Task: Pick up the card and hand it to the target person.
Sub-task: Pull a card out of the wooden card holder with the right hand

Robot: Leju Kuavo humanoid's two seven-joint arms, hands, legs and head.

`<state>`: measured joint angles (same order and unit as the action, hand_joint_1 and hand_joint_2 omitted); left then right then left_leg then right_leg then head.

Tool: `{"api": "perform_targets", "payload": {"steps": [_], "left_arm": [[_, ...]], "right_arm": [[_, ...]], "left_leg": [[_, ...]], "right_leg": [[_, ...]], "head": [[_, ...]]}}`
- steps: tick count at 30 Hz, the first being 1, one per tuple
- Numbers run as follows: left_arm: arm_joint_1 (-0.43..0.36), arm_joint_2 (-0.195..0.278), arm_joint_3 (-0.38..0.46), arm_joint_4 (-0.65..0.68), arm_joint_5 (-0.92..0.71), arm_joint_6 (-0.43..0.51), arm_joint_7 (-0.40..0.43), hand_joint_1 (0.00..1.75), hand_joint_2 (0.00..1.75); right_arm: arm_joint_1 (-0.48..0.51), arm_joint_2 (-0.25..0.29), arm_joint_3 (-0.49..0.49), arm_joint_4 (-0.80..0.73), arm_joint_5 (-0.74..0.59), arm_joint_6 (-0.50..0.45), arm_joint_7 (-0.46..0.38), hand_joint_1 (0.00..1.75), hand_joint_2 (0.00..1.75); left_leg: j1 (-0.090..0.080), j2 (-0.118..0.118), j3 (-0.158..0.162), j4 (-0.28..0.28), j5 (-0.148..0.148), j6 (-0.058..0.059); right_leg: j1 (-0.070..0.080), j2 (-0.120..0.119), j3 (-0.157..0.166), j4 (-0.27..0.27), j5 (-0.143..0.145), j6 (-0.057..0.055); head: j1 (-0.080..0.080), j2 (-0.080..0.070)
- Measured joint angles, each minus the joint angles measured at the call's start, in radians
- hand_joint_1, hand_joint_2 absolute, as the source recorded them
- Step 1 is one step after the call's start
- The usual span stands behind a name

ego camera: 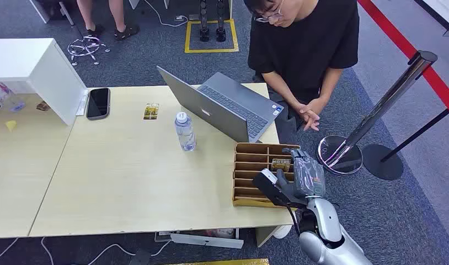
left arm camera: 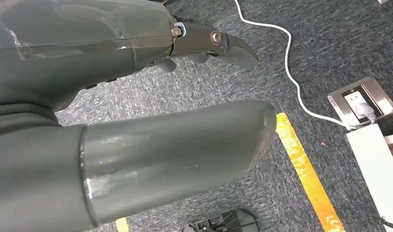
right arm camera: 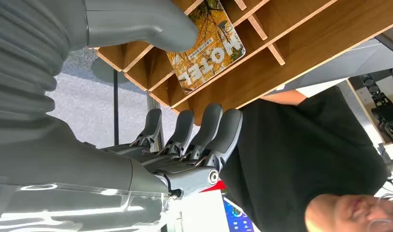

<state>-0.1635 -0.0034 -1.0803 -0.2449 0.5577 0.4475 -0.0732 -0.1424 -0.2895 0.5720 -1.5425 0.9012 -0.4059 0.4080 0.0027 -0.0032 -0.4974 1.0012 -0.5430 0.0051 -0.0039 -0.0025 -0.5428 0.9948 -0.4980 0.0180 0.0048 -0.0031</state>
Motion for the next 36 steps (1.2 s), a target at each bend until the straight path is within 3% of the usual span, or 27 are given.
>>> {"api": "perform_targets", "payload": {"steps": [24, 36], "left_arm": [[0.000, 0.000, 0.000, 0.000, -0.001, 0.002, -0.004, 0.00, 0.00], [0.000, 0.000, 0.000, 0.000, -0.005, 0.007, -0.004, 0.00, 0.00]], "right_arm": [[-0.004, -0.003, 0.014, 0.078, -0.034, -0.042, -0.002, 0.79, 1.75], [-0.006, -0.003, 0.015, 0.095, -0.031, -0.041, -0.001, 0.89, 1.75]], "left_leg": [[0.000, 0.000, 0.000, 0.000, 0.000, 0.000], [0.000, 0.000, 0.001, 0.000, 0.000, 0.000]], "right_leg": [[0.000, 0.000, 0.000, 0.000, 0.000, 0.000], [0.000, 0.000, 0.000, 0.000, 0.000, 0.000]], "head": [[0.000, 0.000], [0.000, 0.000]]}}
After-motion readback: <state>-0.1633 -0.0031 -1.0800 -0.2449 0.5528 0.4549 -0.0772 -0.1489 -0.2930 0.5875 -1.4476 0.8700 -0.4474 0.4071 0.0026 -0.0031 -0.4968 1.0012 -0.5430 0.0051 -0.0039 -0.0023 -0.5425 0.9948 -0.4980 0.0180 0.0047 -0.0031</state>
